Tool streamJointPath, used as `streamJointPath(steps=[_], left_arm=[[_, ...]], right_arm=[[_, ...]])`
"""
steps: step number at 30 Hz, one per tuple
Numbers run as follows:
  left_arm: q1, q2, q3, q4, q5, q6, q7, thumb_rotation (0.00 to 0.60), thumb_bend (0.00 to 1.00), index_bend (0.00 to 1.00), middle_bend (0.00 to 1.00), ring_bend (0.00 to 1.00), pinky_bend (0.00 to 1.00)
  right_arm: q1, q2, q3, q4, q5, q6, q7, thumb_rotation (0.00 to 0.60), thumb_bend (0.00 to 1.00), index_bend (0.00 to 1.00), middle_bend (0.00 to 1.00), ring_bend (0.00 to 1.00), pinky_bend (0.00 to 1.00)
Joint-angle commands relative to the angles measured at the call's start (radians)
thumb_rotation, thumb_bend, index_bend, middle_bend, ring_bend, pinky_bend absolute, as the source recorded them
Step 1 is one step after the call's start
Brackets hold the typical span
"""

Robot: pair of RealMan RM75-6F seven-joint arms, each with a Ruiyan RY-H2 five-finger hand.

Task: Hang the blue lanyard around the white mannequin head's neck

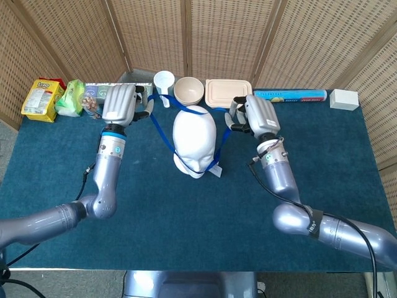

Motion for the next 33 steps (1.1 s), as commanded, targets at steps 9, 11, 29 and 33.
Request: streamJointPath(steps=[9,11,29,33], left_arm=[[-0.044,-0.072,0.006,0.096,0.005,-0.015,-0.002,0.547,0.44,0.71,1.00,1.00,1.00],[-0.050,-0.088,0.010,0.117,0.016,-0.013,-0.007,0.549,0.44,0.71,1.00,1.00,1.00],[-0.060,-0.158,0.053,0.201,0.080,-0.038,-0.011,0.532,0.36,0.67,0.86,0.82,0.92],[-0.055,-0.139,0.054,0.174,0.055,-0.066,0.015,0.488,0.28,0.47,0.51,0.46,0.61]], right_arm=[[0.063,-0.014,-0.021,0.082,0.058,-0.048,-0.029,0.540,0.51,0.68,0.89,1.00,1.00],[0.071,-0.017,-0.028,0.099,0.066,-0.055,-0.034,0.537,0.51,0.68,0.89,1.00,1.00],[0.097,-0.012,-0.085,0.178,0.108,-0.144,-0.036,0.536,0.49,0.54,0.67,0.83,0.87],[0.097,0.002,-0.093,0.179,0.118,-0.185,-0.023,0.532,0.49,0.42,0.50,0.63,0.70]])
